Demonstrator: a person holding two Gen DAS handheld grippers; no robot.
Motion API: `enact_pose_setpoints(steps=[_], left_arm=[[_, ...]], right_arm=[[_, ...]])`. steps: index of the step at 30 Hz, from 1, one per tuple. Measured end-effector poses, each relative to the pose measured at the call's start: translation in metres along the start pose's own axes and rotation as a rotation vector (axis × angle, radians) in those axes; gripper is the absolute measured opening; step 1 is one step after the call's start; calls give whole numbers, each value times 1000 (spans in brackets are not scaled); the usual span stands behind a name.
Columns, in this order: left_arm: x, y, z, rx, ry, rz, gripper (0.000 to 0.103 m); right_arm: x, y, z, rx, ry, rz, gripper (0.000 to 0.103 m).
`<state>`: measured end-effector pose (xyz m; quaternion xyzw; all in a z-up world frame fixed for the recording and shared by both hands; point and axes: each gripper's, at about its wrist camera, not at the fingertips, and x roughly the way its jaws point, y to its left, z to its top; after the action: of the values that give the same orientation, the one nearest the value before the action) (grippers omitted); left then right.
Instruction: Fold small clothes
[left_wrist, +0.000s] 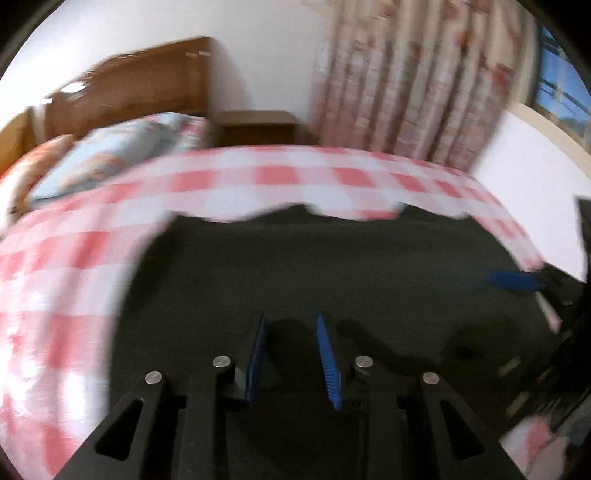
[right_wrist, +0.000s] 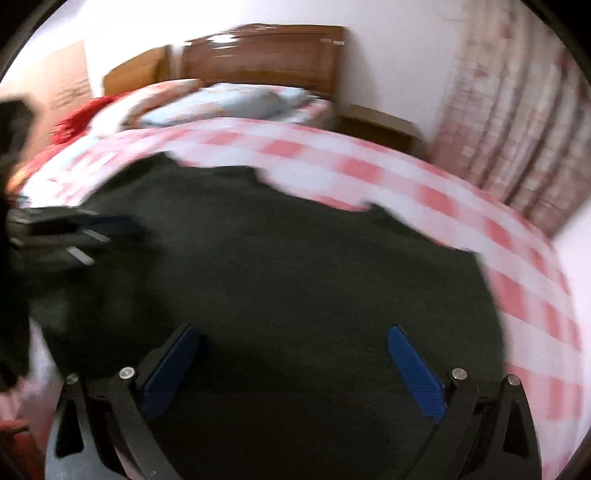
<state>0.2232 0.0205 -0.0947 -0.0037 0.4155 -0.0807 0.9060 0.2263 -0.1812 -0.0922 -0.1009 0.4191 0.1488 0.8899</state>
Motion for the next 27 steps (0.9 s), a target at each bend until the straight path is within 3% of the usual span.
enact_pose_setpoints(steps=[2,3,4,8,10,13,16,18,20,24,27], left_arm=[[-2,30,-6,-55,1,7,27],[-4,41,-9,-74,-17,-29,18],[-7,49,-13,-91,-31,-53,18],[-12,35,-14,-81,-34,4,18],[-20,15,-12,-72,-35,-53,19],[-37,-31,-18,31,-53,-128,20],[-33,-62,-30,122,-28,-127,21],[-23,-69,-40,149,4,-97,21],[-29,-64,-44,163,-29,-92,25],[-41,-20,-50,85,-50,-22,25],[-58,17,-66,1,-83,-70,23]], right_arm=[[-4,-30,-11,80,8,-30,103],[-8,-45,-18,112,4,-48,103],[-10,-55,-23,139,5,-68,103],[-14,-73,-33,281,27,-66,103],[-22,-52,-26,233,-14,-78,103],[-37,4,-17,97,-87,5,103],[-31,55,-19,-62,-75,82,103],[-15,72,-25,-131,-38,71,103],[-17,61,-31,-86,-53,112,103],[-28,17,-40,-5,-44,58,103],[-40,-8,-59,79,-51,50,103]])
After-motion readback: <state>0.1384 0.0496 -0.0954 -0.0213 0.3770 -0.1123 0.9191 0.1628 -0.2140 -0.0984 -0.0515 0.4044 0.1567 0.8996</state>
